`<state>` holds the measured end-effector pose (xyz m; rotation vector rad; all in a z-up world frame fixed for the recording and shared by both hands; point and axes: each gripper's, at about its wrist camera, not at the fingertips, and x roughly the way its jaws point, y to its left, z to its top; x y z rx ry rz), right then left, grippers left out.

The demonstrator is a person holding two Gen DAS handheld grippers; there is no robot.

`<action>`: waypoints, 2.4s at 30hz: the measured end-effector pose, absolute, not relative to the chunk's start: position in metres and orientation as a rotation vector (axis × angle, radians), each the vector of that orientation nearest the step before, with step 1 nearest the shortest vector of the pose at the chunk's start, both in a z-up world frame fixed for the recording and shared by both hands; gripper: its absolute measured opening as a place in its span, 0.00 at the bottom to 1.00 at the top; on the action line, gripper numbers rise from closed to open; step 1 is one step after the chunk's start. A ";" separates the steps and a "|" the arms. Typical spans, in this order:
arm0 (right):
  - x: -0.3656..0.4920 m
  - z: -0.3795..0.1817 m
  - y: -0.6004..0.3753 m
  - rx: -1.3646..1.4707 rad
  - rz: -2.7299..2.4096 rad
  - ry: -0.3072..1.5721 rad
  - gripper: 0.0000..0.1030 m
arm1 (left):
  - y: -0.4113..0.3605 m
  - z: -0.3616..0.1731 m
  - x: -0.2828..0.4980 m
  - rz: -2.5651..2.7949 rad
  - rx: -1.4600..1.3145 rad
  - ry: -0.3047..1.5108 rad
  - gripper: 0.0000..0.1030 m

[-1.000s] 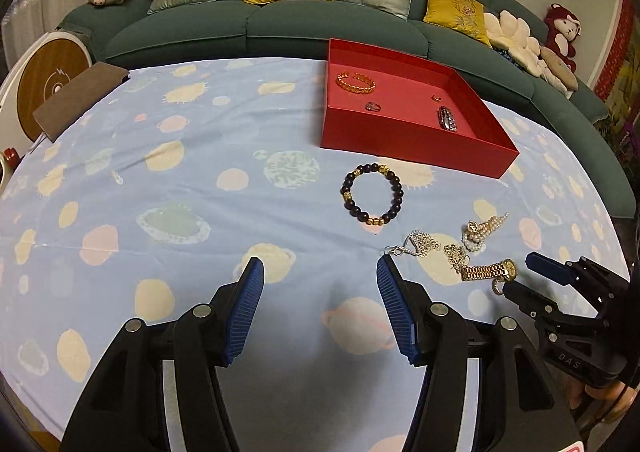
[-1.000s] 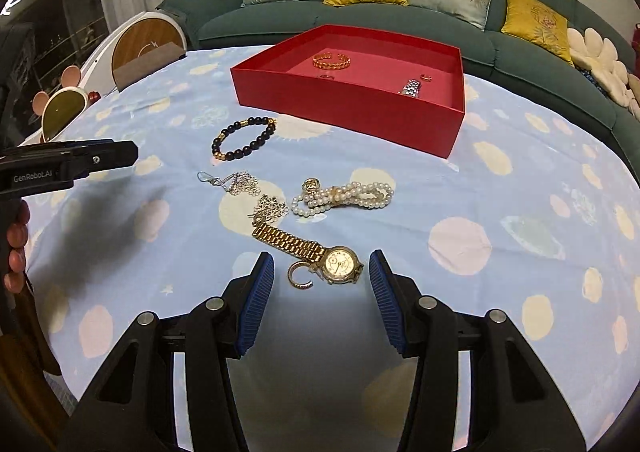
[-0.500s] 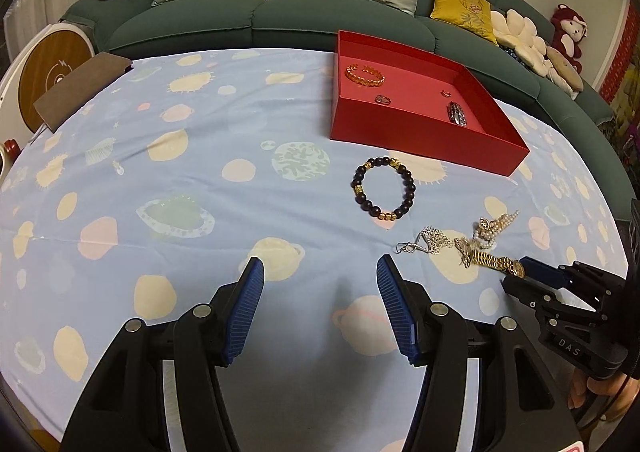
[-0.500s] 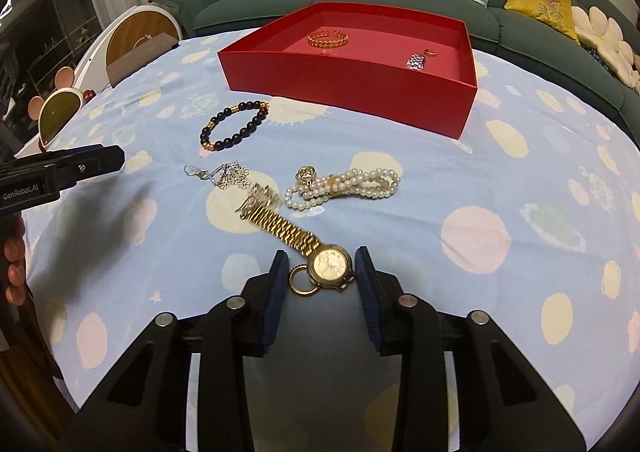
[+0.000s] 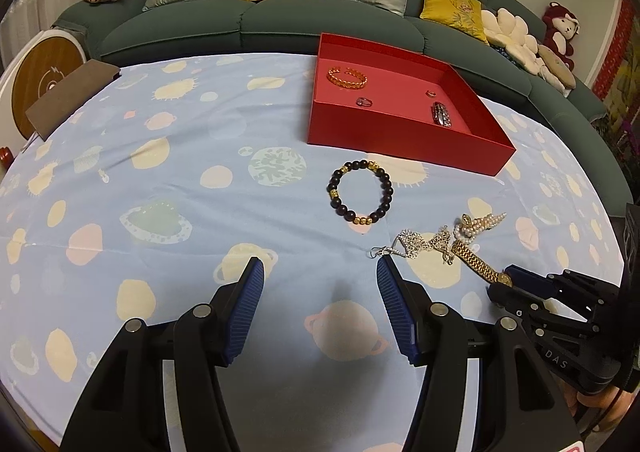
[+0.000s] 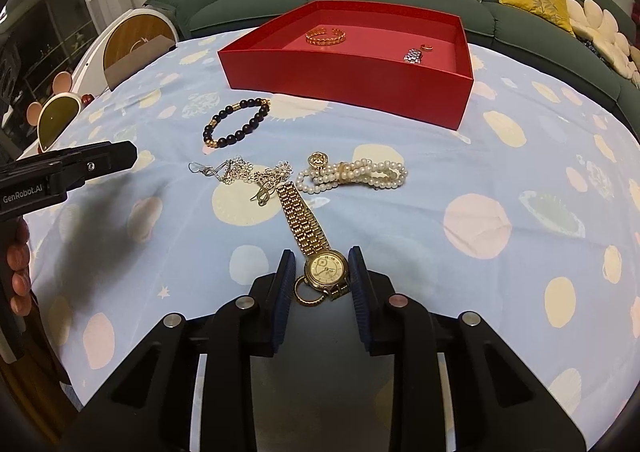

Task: Organize jewelry
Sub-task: 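Close the right tool on the gold watch and lift it, then grasp the pearl necklace with the left tool while the right tool holds the gold watch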

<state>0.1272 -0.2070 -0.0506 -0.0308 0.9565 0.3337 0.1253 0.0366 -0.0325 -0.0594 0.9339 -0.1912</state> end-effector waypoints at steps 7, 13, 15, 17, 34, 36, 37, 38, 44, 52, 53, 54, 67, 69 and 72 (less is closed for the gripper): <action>0.124 -0.038 -0.220 0.056 0.341 0.929 0.21 | 0.034 -0.033 0.126 -0.204 -0.064 0.936 0.55; 0.111 -0.014 -0.229 0.079 0.332 0.861 0.21 | 0.016 -0.022 0.126 -0.290 -0.071 0.914 0.55; 0.103 -0.002 -0.235 0.087 0.319 0.839 0.21 | 0.002 -0.015 0.128 -0.335 -0.048 0.896 0.55; 0.094 0.007 -0.241 0.085 0.311 0.828 0.21 | -0.017 -0.009 0.131 -0.379 -0.011 0.881 0.55; 0.064 0.010 -0.272 0.104 0.261 0.828 0.21 | -0.130 -0.057 0.169 -0.630 0.254 0.904 0.29; 0.065 0.009 -0.273 0.107 0.259 0.830 0.21 | -0.130 -0.059 0.170 -0.630 0.261 0.889 0.26; 0.065 0.009 -0.273 0.107 0.259 0.830 0.21 | -0.130 -0.059 0.170 -0.636 0.264 0.886 0.22; 0.065 0.008 -0.273 0.107 0.258 0.831 0.21 | -0.130 -0.060 0.171 -0.640 0.264 0.884 0.15; 0.067 0.007 -0.272 0.105 0.255 0.834 0.21 | -0.128 -0.059 0.166 -0.670 0.264 0.866 0.00; 0.068 0.009 -0.274 0.112 0.247 0.825 0.21 | -0.123 -0.047 0.154 -0.687 0.237 0.843 0.00; 0.068 0.010 -0.274 0.115 0.247 0.824 0.21 | -0.124 -0.045 0.153 -0.688 0.232 0.845 0.00; 0.068 0.010 -0.274 0.117 0.248 0.822 0.21 | -0.125 -0.044 0.153 -0.693 0.221 0.853 0.00; 0.071 0.007 -0.279 0.126 0.234 0.832 0.21 | -0.149 -0.072 0.165 -0.708 0.288 0.906 0.00; 0.071 0.007 -0.278 0.126 0.234 0.833 0.21 | -0.149 -0.072 0.164 -0.714 0.288 0.896 0.00; 0.072 0.007 -0.278 0.126 0.234 0.833 0.21 | -0.146 -0.068 0.161 -0.725 0.277 0.884 0.00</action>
